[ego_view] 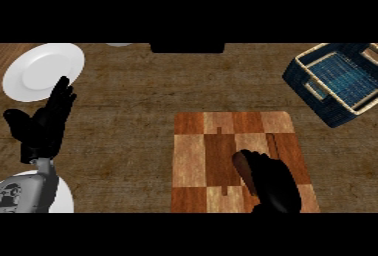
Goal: Pick the sweet potato from the cutting board and place it in the basket
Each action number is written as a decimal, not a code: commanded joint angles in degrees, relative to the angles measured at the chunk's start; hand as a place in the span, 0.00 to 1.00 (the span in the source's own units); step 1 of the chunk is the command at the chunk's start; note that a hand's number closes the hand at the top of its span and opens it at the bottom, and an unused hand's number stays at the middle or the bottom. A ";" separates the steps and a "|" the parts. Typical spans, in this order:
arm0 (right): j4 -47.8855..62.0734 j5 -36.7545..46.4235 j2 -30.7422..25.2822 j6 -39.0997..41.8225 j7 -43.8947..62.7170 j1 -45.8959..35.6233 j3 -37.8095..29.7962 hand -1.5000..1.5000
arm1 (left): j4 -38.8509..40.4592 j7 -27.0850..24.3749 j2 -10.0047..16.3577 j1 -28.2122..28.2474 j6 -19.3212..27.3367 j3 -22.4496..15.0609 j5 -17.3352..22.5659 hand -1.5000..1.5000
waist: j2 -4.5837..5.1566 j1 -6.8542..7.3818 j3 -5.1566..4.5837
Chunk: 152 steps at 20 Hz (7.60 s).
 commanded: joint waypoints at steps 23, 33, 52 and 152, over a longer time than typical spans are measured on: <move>26.26 -35.54 10.33 -47.68 13.15 -37.12 -17.67 1.00 | 1.84 0.58 -1.12 -4.45 -0.86 -1.84 -1.14 0.50 | 1.84 4.73 0.97; 41.92 -25.57 10.34 -52.88 26.50 -62.31 -21.16 1.00 | 0.81 -1.34 -1.46 0.30 -1.20 -0.67 -0.29 0.50 | 1.03 2.00 0.70; 67.14 -25.57 -7.99 -51.24 20.90 -84.27 -38.96 1.00 | 4.55 -3.76 -1.26 -1.66 -0.99 0.30 -1.68 0.50 | 1.57 1.80 0.73; 94.67 -13.55 -29.01 -14.44 8.95 -71.89 -32.49 1.00 | 3.61 -1.74 -2.64 -4.62 -1.81 0.56 -2.11 0.50 | 2.59 3.77 0.92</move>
